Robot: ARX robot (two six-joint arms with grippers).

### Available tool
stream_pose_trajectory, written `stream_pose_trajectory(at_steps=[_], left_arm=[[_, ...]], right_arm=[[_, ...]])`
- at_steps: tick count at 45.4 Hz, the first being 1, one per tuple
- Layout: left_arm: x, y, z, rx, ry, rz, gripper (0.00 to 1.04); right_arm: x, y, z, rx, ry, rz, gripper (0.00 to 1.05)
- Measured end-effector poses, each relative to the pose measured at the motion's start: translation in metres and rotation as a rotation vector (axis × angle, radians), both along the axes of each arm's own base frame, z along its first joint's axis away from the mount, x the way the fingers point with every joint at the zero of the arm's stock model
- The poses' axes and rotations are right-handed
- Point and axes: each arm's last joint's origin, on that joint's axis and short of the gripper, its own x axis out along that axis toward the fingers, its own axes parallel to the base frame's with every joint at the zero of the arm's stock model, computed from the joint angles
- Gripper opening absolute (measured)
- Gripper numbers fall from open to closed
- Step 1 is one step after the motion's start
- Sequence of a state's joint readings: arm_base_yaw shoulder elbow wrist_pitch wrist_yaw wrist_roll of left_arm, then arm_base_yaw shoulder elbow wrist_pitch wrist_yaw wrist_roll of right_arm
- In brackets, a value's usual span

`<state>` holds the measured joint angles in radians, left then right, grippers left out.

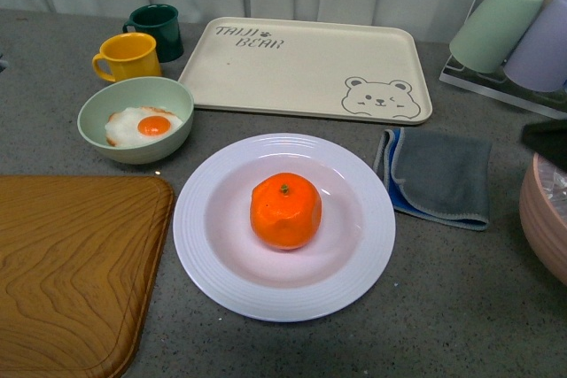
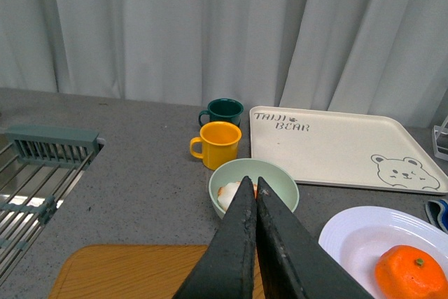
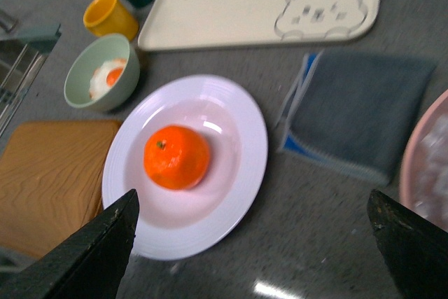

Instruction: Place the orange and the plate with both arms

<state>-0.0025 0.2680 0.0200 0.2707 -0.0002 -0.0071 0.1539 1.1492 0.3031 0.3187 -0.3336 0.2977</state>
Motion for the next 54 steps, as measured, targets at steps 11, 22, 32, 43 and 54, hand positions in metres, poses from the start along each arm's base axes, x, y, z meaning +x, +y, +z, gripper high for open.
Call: stream_pose_trajectory(at_steps=[11,22,32,43,54], left_arm=[[-0.005,0.000,0.000,0.000,-0.001,0.000,0.04],[-0.017,0.000,-0.003,0.000,0.006,0.000,0.04],[-0.018,0.000,-0.003,0.000,0.006,0.000,0.04],[-0.018,0.000,-0.003,0.000,0.005,0.000,0.04],[-0.018,0.000,-0.003,0.000,0.006,0.000,0.04]], right_arm=[[0.029,0.007,-0.043,0.088,0.292,0.003,0.95],[0.049,0.021,-0.071,0.118,0.414,0.063,0.95],[0.065,0.036,-0.100,0.167,0.516,0.066,0.95],[0.081,0.044,-0.111,0.220,0.543,0.043,0.95],[0.103,0.056,-0.125,0.333,0.599,0.021,0.95]])
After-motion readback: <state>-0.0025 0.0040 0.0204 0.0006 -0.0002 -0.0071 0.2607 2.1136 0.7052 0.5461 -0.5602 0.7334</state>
